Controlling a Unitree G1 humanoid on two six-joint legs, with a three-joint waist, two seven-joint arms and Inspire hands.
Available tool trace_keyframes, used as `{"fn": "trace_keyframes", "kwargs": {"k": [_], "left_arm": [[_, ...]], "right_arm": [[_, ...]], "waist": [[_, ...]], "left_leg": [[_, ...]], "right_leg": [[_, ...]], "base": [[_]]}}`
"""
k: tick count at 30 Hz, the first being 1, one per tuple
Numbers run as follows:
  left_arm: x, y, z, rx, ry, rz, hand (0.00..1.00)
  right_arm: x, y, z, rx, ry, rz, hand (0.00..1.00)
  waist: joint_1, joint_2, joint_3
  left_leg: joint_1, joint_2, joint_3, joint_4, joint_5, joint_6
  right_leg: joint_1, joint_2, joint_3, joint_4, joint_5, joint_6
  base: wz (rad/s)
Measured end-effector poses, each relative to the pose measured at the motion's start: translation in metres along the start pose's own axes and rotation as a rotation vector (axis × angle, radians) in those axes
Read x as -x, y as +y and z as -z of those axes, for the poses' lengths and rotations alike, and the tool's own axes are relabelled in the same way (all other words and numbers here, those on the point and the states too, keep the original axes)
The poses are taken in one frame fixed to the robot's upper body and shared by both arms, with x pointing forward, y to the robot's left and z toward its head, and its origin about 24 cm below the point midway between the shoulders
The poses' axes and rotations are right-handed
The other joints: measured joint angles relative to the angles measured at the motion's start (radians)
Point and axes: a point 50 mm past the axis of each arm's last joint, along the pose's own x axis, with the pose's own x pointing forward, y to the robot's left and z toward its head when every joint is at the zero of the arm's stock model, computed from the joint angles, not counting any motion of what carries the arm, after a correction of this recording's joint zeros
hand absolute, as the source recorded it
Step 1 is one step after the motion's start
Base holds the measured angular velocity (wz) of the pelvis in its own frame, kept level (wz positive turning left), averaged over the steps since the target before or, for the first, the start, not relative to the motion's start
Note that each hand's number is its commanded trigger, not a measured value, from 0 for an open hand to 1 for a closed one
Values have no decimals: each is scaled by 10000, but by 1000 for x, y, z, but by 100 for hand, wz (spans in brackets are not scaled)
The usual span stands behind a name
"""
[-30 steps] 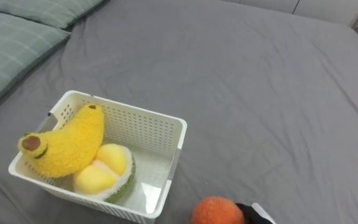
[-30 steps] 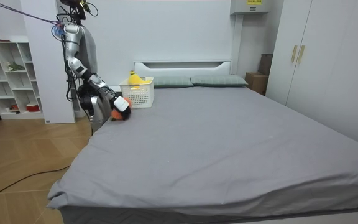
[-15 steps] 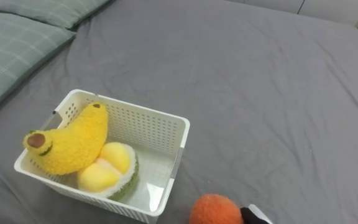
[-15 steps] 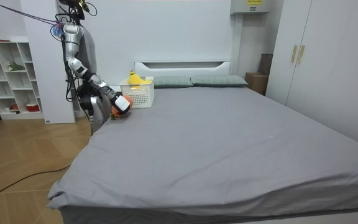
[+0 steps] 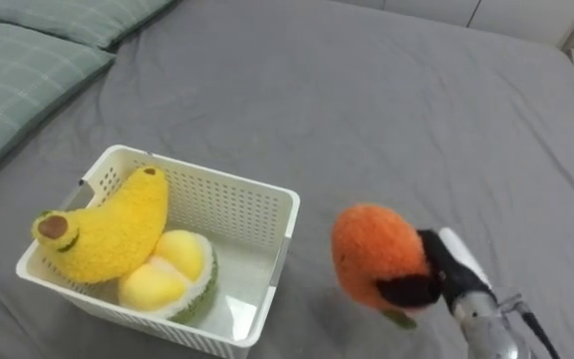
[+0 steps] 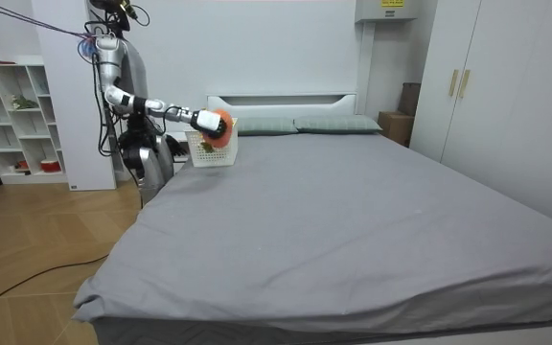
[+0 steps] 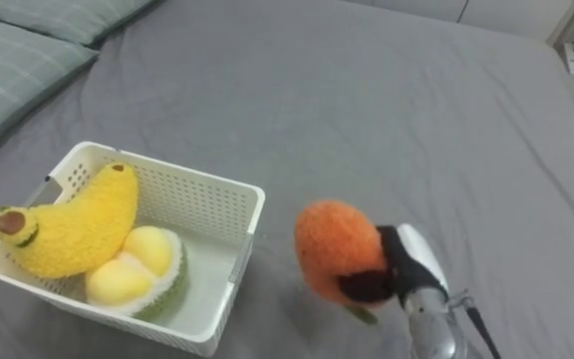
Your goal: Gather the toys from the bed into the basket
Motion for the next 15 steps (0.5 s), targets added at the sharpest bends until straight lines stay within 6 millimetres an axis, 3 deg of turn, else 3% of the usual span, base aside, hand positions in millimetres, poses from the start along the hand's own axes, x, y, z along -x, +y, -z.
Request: {"fn": "trace_keyframes", "kwargs": {"k": [2, 10, 15], "left_arm": [[0, 0, -1, -6, -12, -58, 0], [-1, -1, 2, -145, 200, -41, 0], [-1, -3, 0, -227, 172, 4, 0]], "right_arm": [[0, -16, -16, -173, -688, 613, 100], [-9, -44, -69, -283, -2758, 1626, 100], [-13, -38, -94, 58, -3496, 1357, 100]], "waist": [[28, -113, -64], [95, -44, -51], [448, 21, -80]], "left_leg": [[-16, 2, -7, -9, -4, 3], [26, 12, 107, -56, -10, 10], [-10, 34, 188, -62, -14, 11]], "right_leg": [[-18, 2, -4, 0, 0, 0], [-49, 14, 144, 2, 2, 1], [-118, 25, 221, 17, 5, -4]], "base": [[0], [-4], [-5]]}}
